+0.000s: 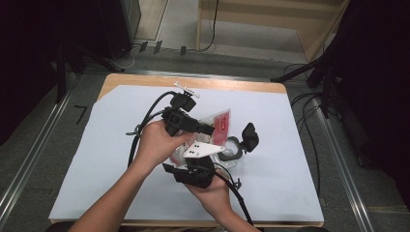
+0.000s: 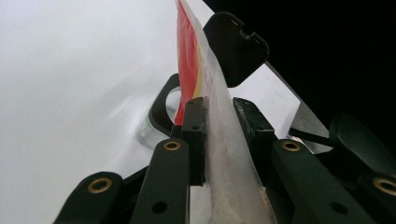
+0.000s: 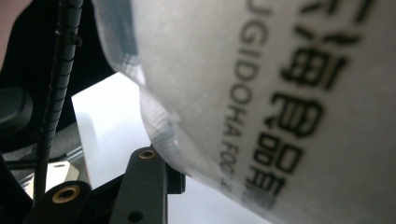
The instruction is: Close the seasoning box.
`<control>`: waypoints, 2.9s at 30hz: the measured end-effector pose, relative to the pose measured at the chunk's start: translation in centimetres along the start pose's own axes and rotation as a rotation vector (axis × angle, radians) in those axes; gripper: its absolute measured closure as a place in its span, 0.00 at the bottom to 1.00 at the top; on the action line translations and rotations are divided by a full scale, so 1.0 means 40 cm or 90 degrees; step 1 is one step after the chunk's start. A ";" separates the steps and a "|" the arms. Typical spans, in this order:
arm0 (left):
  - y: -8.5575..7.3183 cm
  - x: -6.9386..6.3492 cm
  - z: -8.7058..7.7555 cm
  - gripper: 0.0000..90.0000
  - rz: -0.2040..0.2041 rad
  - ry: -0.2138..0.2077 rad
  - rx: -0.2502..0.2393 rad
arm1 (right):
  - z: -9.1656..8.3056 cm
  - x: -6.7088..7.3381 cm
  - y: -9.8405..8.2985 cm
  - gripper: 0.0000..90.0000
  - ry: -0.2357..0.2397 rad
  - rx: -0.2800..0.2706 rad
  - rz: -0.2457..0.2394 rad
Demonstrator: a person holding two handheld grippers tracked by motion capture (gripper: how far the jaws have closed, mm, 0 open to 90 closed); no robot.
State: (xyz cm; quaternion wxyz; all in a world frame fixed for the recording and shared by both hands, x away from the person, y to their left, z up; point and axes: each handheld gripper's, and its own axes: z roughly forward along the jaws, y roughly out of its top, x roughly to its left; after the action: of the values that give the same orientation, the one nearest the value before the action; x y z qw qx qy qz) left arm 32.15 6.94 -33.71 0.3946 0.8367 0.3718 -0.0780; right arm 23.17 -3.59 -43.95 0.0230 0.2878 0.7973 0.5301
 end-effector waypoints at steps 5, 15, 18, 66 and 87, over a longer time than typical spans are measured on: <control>0.004 -0.007 -0.005 0.82 0.005 0.005 -0.002 | -0.006 0.001 0.006 0.71 0.005 -0.009 0.012; 0.001 -0.008 -0.004 0.84 0.005 0.006 -0.003 | -0.006 0.007 0.001 0.69 -0.001 0.000 -0.015; 0.001 -0.005 -0.001 0.84 0.004 0.001 -0.004 | -0.005 0.008 0.001 0.70 -0.009 0.004 -0.027; 0.008 0.000 0.001 0.85 -0.004 -0.003 0.008 | -0.006 0.002 0.007 0.71 -0.004 0.017 -0.029; 0.010 0.014 -0.007 0.84 -0.019 -0.018 0.008 | -0.005 0.005 0.019 0.71 -0.002 0.035 -0.036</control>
State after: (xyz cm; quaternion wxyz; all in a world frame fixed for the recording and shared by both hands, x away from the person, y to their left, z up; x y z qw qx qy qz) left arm 32.77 7.31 -33.52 0.3934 0.8321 0.3785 -0.0978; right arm 23.26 -3.45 -43.14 0.0315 0.2666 0.8194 0.5064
